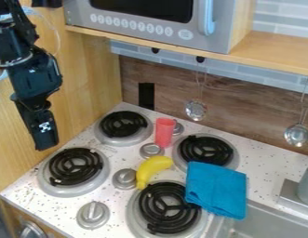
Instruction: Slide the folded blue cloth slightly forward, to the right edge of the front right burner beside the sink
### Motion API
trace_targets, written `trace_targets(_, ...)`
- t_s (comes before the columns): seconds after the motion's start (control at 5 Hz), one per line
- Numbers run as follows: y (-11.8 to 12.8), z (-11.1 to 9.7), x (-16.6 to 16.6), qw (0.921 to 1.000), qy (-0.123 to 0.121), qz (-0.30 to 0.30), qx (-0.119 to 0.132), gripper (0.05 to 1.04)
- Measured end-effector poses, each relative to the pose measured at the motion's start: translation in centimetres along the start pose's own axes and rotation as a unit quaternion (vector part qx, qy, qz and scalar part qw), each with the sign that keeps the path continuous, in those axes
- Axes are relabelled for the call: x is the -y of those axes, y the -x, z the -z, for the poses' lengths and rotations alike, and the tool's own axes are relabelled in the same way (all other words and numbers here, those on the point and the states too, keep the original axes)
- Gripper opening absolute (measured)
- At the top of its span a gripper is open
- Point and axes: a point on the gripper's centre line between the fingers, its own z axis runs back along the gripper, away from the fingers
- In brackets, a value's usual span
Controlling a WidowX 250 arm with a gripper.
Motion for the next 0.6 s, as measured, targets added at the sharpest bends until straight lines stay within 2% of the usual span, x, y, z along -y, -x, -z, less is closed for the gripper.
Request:
trace_targets(0.2, 0.1, 0.6, 0.2, 0.9999, 0.008, -0.002, -0.006, 1.001)
trace_targets(0.4, -3.3, 1.9, 2.6, 0.9998, 0.015, 0.011, 0.007, 1.001)
trace_targets(0.6, -4.3, 1.4, 3.7, 0.9923, 0.066, 0.105, 0.01, 1.001)
